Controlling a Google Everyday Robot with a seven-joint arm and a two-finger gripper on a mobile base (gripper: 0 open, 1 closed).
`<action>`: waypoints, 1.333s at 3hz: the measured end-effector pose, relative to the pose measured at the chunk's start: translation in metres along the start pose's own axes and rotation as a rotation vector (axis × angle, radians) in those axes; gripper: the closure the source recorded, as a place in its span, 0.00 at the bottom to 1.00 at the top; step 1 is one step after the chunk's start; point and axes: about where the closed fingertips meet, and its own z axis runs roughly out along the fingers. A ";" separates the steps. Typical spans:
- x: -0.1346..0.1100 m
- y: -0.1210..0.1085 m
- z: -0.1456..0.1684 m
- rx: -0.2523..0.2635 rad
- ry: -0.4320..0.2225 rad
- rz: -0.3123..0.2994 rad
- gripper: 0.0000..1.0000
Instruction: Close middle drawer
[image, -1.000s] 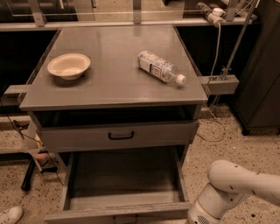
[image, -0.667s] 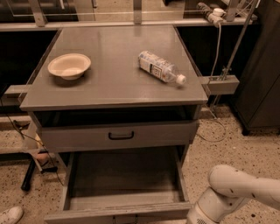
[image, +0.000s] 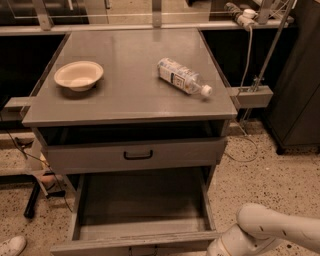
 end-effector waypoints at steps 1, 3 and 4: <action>-0.010 -0.018 0.004 0.016 -0.045 0.013 1.00; -0.032 -0.050 -0.008 0.072 -0.101 0.018 1.00; -0.035 -0.053 -0.010 0.076 -0.103 0.018 1.00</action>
Offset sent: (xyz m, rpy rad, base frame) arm 0.0542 -0.0089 -0.0185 0.0007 -0.0796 -0.1105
